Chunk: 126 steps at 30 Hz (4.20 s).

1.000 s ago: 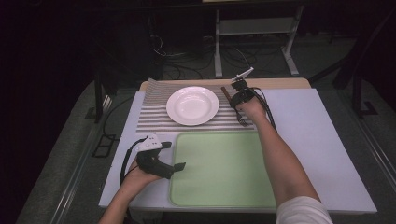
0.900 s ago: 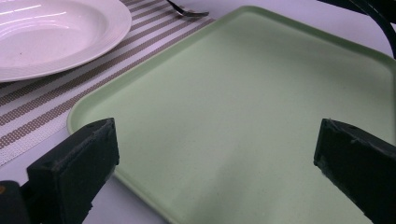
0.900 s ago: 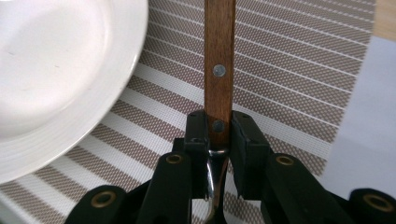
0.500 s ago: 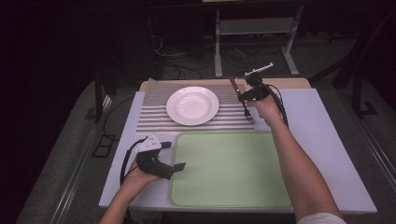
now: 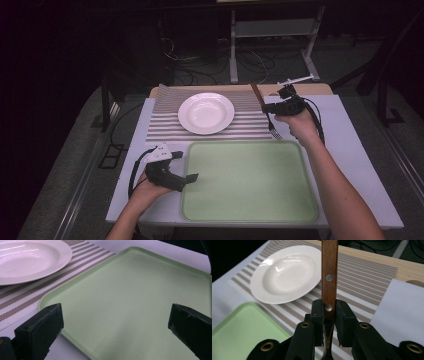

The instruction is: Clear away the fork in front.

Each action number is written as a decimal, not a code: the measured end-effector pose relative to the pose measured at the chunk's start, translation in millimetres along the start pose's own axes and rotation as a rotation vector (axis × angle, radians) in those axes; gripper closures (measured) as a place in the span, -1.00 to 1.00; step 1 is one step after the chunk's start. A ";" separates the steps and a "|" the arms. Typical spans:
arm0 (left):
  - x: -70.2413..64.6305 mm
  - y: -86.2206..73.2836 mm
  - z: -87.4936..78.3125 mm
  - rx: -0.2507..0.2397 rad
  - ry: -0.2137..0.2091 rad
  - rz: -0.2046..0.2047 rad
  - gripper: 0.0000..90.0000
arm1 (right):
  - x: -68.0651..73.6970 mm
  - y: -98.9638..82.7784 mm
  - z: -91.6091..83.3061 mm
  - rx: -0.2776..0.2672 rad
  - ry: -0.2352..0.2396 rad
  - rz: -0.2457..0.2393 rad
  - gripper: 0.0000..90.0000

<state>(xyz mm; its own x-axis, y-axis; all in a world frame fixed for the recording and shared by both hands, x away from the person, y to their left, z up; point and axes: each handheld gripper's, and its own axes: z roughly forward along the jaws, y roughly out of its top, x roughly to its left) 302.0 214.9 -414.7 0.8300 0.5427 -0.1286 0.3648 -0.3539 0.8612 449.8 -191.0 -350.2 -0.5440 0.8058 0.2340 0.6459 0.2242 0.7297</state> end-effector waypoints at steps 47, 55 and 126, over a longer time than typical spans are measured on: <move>-18.0 19.4 7.0 -0.029 0.015 0.006 -1.00 | 59.7 -109.2 -52.9 -0.098 0.231 -0.126 0.71; -27.2 48.6 16.8 -0.078 -0.029 -0.001 -0.96 | 69.1 -110.2 -47.7 -0.095 0.242 -0.152 0.71; -27.5 103.2 64.9 -0.102 -0.227 -0.046 0.79 | 74.9 -121.3 -48.5 -0.194 0.240 -0.253 -0.70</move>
<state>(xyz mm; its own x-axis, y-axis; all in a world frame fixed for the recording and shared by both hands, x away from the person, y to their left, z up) 344.3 114.0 -354.2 0.8913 0.3676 -0.2655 0.3692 -0.2482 0.8956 304.7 -184.4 -390.1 -0.7973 0.5824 0.1583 0.3753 0.2729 0.8858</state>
